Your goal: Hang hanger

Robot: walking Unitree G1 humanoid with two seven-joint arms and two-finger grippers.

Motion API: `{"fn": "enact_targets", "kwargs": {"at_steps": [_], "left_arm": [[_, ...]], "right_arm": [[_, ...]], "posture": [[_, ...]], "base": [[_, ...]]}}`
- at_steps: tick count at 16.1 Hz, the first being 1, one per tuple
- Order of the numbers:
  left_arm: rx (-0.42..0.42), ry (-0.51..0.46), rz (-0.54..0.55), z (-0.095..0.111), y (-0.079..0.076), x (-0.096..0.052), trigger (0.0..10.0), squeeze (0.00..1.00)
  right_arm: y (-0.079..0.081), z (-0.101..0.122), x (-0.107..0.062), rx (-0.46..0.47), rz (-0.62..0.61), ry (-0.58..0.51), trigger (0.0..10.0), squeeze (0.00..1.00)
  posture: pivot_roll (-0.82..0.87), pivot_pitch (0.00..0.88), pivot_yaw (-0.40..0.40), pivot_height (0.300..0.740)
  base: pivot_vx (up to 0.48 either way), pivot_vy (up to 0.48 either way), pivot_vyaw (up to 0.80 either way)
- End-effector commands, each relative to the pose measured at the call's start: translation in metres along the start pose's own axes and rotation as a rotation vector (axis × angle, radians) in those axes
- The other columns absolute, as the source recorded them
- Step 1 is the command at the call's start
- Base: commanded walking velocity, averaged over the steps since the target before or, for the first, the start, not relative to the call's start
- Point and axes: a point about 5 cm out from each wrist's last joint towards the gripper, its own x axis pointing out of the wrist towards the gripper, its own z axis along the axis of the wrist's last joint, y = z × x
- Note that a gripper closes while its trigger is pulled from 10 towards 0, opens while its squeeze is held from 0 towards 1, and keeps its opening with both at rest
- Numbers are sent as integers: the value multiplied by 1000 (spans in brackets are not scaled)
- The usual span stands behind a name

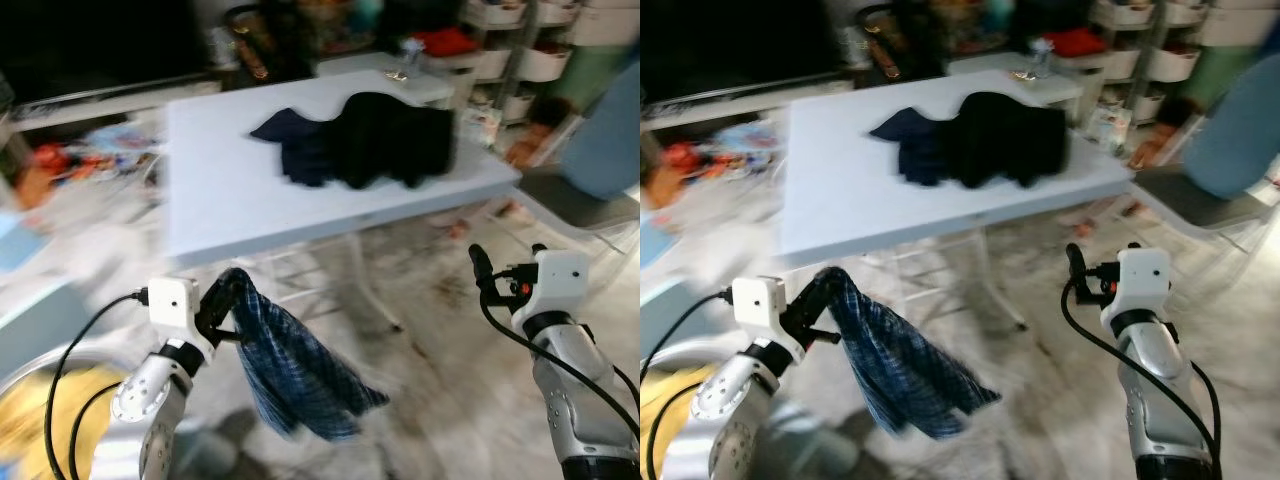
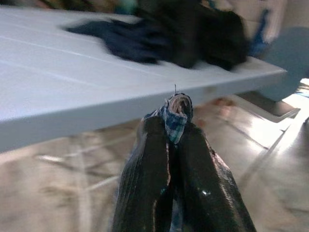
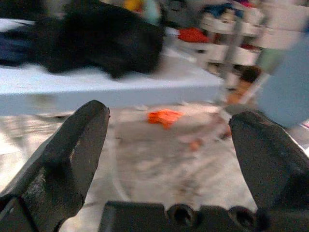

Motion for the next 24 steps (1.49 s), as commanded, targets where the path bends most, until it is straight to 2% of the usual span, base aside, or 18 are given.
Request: {"fn": "enact_targets", "kwargs": {"at_steps": [1, 3, 5, 8, 11, 13, 16, 18, 20, 21, 23, 24], "left_arm": [[14, -1, -43, 2, -5, 2, 10000, 0], [34, 8, -54, 3, -2, 2, 10000, 0], [58, 10, -39, 6, 8, 5, 10000, 0], [94, 42, -68, 6, 7, 8, 10000, 0], [139, 113, -220, -3, 0, 11, 10000, 0], [145, 120, -236, -4, 0, 13, 10000, 0], [127, 108, -142, -2, 3, 20, 10000, 0], [147, 92, -88, -5, 2, 16, 10000, 0], [130, 75, -27, -7, 4, 13, 10000, 0], [155, 54, 31, -8, 7, 9, 10000, 0], [152, 33, 107, -7, 13, 6, 10000, 0], [155, 19, 145, -6, 18, 4, 10000, 0]], "right_arm": [[-4, 2, 0, 2, -13, 0, 10000, 0], [-2, 1, 0, 4, -9, 1, 10000, 0], [3, -1, -1, 11, 4, 5, 10000, 0], [6, -1, 0, 9, 13, 5, 10000, 0], [4, 2, 6, 5, 19, 5, 10000, 0], [11, 3, 5, 0, 58, 5, 10000, 0], [30, 3, 6, 2, 170, 22, 10000, 0], [42, 5, 10, 14, 220, 48, 10000, 0], [53, 9, 16, 44, 247, 61, 10000, 0], [60, 7, 18, 42, 296, 75, 10000, 0], [64, 3, 19, 45, 328, 99, 10000, 0], [68, 4, 19, 14, 366, 88, 10000, 0]], "posture": [[-148, 0, 17, 740], [-149, 0, 17, 740], [-149, 0, 17, 740], [-136, 0, 7, 740], [-130, 0, 4, 740], [-131, 0, 4, 740], [-137, 0, -3, 740], [-133, 0, -18, 740], [-131, 0, -26, 740], [-116, 0, -19, 740], [-105, 0, -15, 740], [-100, 0, -13, 740]], "base": [[412, 247, -800], [403, 259, -800], [398, 266, -800], [376, 295, -800], [349, 328, -800], [352, 324, -800], [225, 219, -267], [0, 0, 0], [0, 0, 0], [0, 0, 0], [0, 0, 0], [0, 0, 0]]}}
